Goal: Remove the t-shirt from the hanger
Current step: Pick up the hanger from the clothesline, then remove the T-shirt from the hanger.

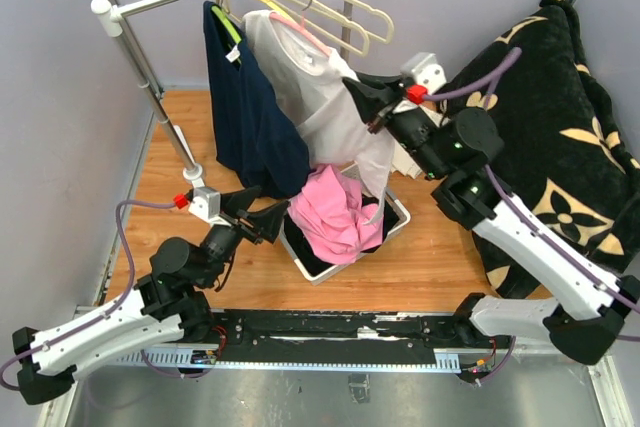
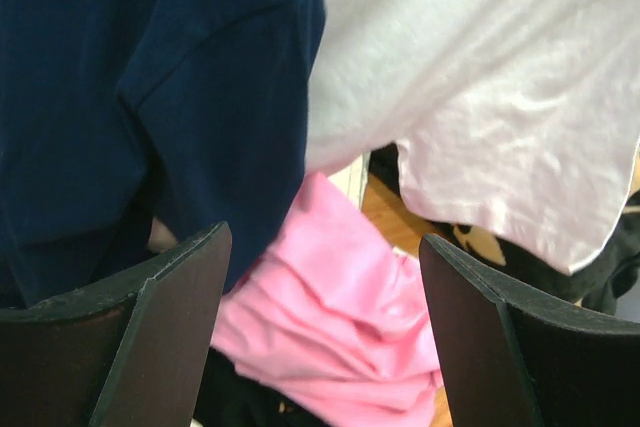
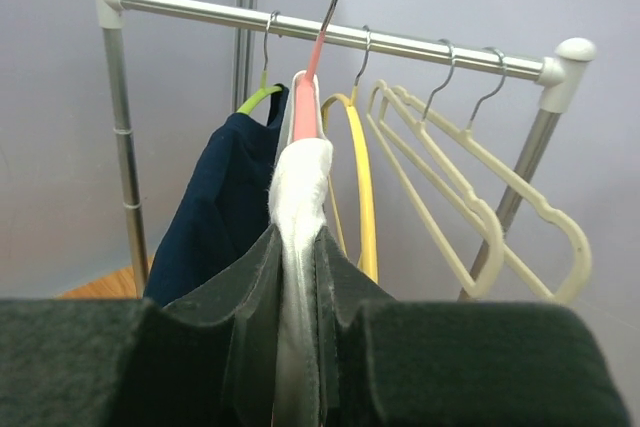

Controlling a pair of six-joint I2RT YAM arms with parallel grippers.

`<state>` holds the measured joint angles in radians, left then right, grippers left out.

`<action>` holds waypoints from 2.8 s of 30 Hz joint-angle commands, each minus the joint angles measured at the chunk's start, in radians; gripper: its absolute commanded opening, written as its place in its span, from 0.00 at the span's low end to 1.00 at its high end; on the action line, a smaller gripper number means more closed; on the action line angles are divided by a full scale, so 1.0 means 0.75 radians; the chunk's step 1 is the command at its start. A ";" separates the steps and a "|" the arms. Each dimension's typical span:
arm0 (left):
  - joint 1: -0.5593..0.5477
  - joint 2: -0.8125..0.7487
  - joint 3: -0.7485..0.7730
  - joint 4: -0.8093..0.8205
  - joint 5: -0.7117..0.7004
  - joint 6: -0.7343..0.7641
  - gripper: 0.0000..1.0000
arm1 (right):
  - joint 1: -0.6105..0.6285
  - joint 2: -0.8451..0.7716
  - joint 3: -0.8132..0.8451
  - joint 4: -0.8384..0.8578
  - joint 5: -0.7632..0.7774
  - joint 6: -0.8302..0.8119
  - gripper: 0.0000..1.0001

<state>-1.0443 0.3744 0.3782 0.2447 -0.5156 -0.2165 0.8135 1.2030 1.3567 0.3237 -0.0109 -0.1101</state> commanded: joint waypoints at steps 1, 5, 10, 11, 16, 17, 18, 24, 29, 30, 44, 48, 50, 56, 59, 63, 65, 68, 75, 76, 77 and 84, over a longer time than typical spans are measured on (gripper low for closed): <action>-0.006 0.099 0.156 0.129 0.075 0.048 0.81 | 0.016 -0.165 -0.052 0.187 0.051 -0.043 0.01; -0.007 0.222 0.290 0.145 0.129 0.084 0.81 | 0.017 -0.305 -0.105 0.150 0.074 -0.070 0.01; -0.007 0.347 0.398 0.167 0.165 0.122 0.81 | 0.018 -0.507 -0.170 0.117 0.110 -0.109 0.01; -0.008 0.366 0.421 0.174 0.171 0.129 0.81 | 0.018 -0.544 -0.183 0.113 0.116 -0.118 0.01; -0.007 0.458 0.503 0.195 0.204 0.150 0.81 | 0.017 -0.695 -0.215 0.088 0.140 -0.154 0.01; -0.007 0.475 0.512 0.203 0.212 0.152 0.81 | 0.016 -0.718 -0.216 0.077 0.142 -0.160 0.01; -0.007 0.492 0.518 0.211 0.220 0.153 0.81 | 0.018 -0.737 -0.218 0.067 0.143 -0.164 0.01; -0.006 0.570 0.528 0.254 0.262 0.135 0.81 | 0.017 -0.831 -0.269 0.080 0.154 -0.173 0.01; -0.007 0.587 0.538 0.265 0.267 0.145 0.80 | 0.017 -0.815 -0.278 0.036 0.130 -0.137 0.01; -0.007 0.588 0.543 0.265 0.266 0.151 0.81 | 0.016 -0.813 -0.292 0.038 0.125 -0.129 0.01; -0.007 0.588 0.519 0.254 0.235 0.179 0.81 | 0.017 -0.904 -0.560 -0.004 0.185 0.021 0.01; -0.007 0.556 0.502 0.228 0.241 0.152 0.81 | 0.018 -0.916 -0.565 -0.068 0.204 0.036 0.01; -0.008 0.541 0.498 0.211 0.245 0.137 0.81 | 0.016 -0.928 -0.564 -0.104 0.200 0.060 0.01; -0.007 0.494 0.462 0.175 0.267 0.073 0.80 | 0.018 -0.979 -0.560 -0.219 0.175 0.127 0.01; -0.007 0.468 0.442 0.173 0.303 0.033 0.79 | 0.017 -1.000 -0.547 -0.298 0.172 0.151 0.01; -0.007 0.450 0.422 0.173 0.327 0.009 0.79 | 0.017 -1.025 -0.544 -0.375 0.184 0.169 0.01; -0.008 0.452 0.423 0.169 0.326 0.012 0.79 | 0.017 -1.032 -0.549 -0.399 0.195 0.167 0.01; -0.007 0.471 0.433 0.178 0.312 0.044 0.79 | 0.018 -1.031 -0.566 -0.412 0.206 0.152 0.01; -0.008 0.617 0.520 0.252 0.224 0.165 0.79 | 0.016 -1.032 -0.594 -0.391 0.180 0.141 0.01; -0.008 0.645 0.540 0.268 0.204 0.184 0.79 | 0.018 -1.036 -0.599 -0.389 0.176 0.141 0.01; -0.007 0.678 0.561 0.285 0.181 0.212 0.80 | 0.016 -1.042 -0.604 -0.386 0.170 0.143 0.01; -0.002 0.984 0.770 0.417 0.060 0.401 0.83 | 0.016 -1.059 -0.629 -0.382 0.156 0.141 0.01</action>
<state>-1.0447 1.0222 0.8680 0.4397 -0.3965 -0.0242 0.8135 0.4294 0.8856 -0.0319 0.1219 -0.0040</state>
